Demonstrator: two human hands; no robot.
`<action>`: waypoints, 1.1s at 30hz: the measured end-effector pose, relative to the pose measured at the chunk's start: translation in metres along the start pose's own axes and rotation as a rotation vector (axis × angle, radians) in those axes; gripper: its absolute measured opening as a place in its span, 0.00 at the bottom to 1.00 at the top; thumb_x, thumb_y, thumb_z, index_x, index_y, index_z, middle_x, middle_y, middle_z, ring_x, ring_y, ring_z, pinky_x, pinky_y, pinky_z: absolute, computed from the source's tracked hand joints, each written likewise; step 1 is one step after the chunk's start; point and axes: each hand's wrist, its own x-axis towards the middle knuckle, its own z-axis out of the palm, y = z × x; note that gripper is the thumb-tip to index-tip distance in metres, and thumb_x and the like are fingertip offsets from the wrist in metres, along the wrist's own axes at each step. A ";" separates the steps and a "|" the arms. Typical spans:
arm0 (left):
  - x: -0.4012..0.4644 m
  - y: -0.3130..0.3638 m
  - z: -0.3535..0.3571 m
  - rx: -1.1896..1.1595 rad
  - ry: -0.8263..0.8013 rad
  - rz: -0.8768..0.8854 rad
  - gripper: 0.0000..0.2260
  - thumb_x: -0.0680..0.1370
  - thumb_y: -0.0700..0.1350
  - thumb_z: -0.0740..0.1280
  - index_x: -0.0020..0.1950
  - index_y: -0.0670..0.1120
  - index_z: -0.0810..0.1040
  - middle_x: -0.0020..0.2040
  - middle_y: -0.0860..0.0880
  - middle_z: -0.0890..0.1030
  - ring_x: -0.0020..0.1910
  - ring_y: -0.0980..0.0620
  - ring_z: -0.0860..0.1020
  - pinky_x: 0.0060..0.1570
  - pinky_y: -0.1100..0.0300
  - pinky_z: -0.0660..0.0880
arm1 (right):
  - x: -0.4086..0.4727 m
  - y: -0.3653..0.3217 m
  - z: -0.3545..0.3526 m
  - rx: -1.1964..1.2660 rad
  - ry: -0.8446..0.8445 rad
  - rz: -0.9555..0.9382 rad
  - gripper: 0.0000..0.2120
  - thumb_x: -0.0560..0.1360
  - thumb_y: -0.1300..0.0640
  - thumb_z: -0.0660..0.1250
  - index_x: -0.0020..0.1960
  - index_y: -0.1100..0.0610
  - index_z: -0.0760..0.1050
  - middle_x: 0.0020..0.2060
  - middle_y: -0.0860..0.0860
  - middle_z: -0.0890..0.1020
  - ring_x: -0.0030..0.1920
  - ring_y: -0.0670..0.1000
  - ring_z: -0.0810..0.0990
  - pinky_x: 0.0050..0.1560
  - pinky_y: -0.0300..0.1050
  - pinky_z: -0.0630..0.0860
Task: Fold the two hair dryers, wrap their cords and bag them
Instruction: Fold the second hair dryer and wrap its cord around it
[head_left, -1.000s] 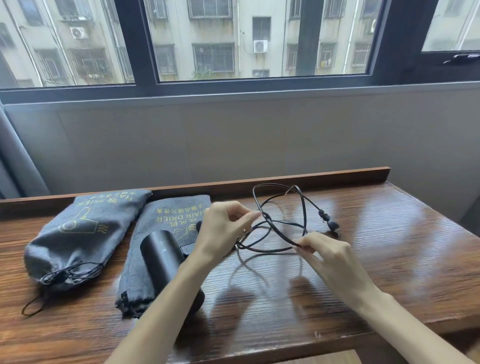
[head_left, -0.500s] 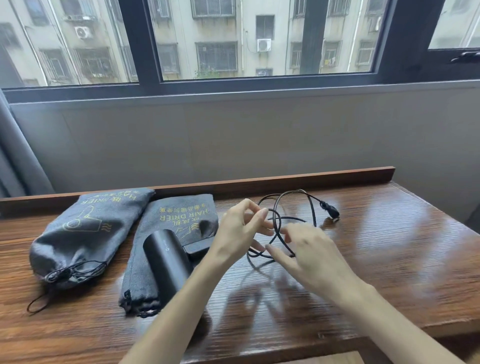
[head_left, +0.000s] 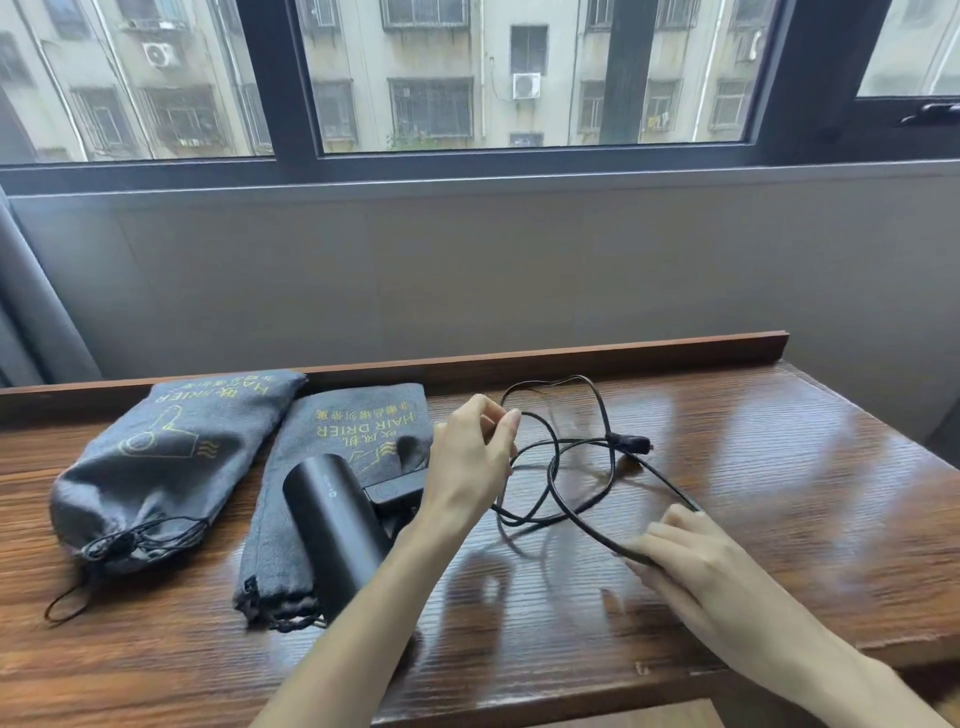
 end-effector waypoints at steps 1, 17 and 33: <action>-0.003 0.001 0.002 -0.007 -0.019 0.009 0.10 0.80 0.48 0.65 0.42 0.43 0.75 0.31 0.49 0.81 0.26 0.56 0.76 0.28 0.64 0.72 | 0.000 -0.003 -0.005 0.081 -0.062 0.094 0.11 0.77 0.40 0.60 0.56 0.40 0.73 0.37 0.33 0.72 0.44 0.38 0.70 0.47 0.33 0.67; -0.016 0.005 0.018 -0.085 -0.065 0.028 0.10 0.78 0.47 0.67 0.38 0.47 0.74 0.28 0.52 0.75 0.27 0.60 0.71 0.30 0.67 0.68 | 0.089 -0.053 0.032 -0.113 -0.159 0.664 0.27 0.71 0.30 0.60 0.35 0.54 0.70 0.46 0.55 0.83 0.51 0.59 0.81 0.43 0.49 0.70; -0.027 -0.009 0.028 0.153 -0.002 -0.023 0.12 0.78 0.53 0.65 0.39 0.48 0.77 0.32 0.54 0.77 0.37 0.52 0.76 0.40 0.55 0.72 | 0.020 -0.044 0.001 -0.010 -0.207 0.105 0.23 0.74 0.32 0.40 0.38 0.47 0.63 0.33 0.44 0.69 0.41 0.49 0.72 0.43 0.47 0.71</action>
